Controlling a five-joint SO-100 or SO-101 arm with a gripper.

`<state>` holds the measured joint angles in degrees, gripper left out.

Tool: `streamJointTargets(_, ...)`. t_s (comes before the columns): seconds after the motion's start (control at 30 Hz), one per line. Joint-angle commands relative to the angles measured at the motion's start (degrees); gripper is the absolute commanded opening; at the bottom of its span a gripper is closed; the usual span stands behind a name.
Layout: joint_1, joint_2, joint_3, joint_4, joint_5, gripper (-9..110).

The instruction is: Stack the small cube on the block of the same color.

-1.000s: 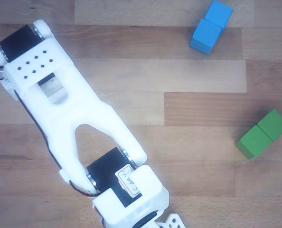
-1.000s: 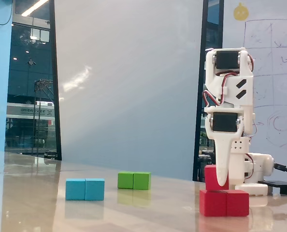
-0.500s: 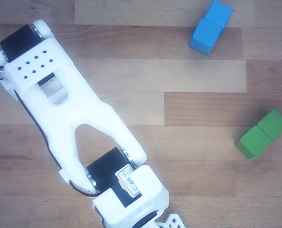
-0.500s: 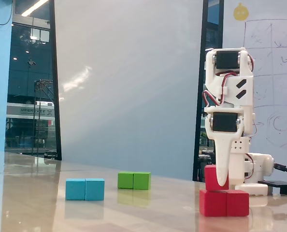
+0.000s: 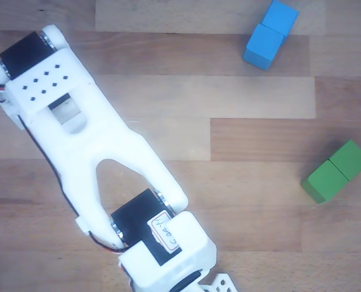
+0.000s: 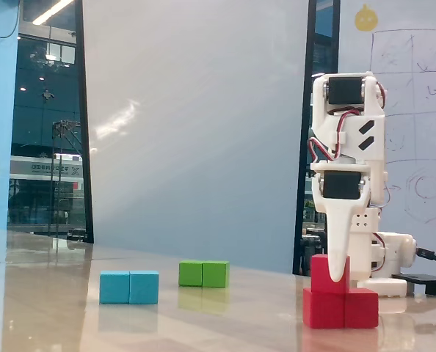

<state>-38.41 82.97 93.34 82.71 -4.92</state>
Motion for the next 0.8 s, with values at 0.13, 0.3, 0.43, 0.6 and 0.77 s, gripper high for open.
streamJointTargets(0.13,6.8,2.1,-2.5,0.3,-0.5,29)
streamJointTargets(0.3,14.3,2.2,-3.0,0.2,-0.5,29)
streamJointTargets(0.43,21.6,2.4,-3.2,-0.4,-0.6,29)
streamJointTargets(0.6,30.4,2.4,-3.3,-0.4,-0.6,29)
streamJointTargets(0.77,38.5,2.4,-5.0,-0.4,-0.4,29)
